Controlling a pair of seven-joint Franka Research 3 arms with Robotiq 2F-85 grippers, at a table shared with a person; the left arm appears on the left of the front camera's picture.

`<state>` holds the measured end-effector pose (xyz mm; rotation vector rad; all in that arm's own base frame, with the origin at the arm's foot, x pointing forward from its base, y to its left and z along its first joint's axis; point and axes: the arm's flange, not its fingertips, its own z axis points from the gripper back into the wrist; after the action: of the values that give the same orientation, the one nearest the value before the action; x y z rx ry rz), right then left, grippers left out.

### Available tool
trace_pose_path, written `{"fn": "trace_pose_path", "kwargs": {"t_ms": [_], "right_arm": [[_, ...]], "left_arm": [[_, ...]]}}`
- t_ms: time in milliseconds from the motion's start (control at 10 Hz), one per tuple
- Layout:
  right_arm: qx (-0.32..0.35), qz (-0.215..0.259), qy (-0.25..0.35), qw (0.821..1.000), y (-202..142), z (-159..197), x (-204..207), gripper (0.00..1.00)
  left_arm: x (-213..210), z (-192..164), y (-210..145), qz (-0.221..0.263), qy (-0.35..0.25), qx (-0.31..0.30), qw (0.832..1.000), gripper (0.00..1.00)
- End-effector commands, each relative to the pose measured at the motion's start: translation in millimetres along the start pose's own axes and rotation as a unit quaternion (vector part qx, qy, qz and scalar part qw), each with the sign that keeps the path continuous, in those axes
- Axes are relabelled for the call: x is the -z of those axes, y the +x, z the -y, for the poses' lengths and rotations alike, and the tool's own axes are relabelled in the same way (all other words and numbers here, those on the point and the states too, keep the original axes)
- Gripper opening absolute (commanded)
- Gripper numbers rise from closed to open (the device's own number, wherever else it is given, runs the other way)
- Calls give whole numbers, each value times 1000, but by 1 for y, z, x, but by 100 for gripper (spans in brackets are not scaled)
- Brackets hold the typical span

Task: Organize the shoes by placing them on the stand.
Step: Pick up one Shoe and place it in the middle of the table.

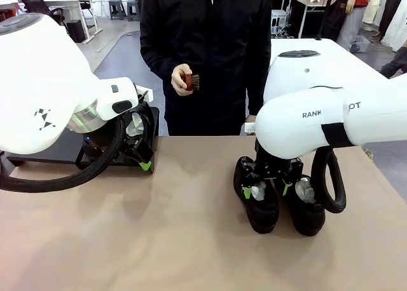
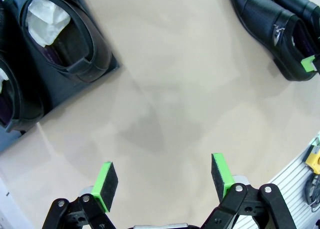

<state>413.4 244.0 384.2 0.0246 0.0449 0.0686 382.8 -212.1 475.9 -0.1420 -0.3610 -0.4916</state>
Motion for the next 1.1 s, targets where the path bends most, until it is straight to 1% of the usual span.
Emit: {"fn": "trace_pose_path", "kwargs": {"t_ms": [0, 1000], "right_arm": [[30, 8, -2, 1000, 6, 3, 10, 100], [74, 17, 13, 997, 24, 28, 17, 100]], "left_arm": [[0, -1, -1, 6, -7, -6, 1000, 97], [0, -1, -1, 6, -7, -6, 1000, 97]]}}
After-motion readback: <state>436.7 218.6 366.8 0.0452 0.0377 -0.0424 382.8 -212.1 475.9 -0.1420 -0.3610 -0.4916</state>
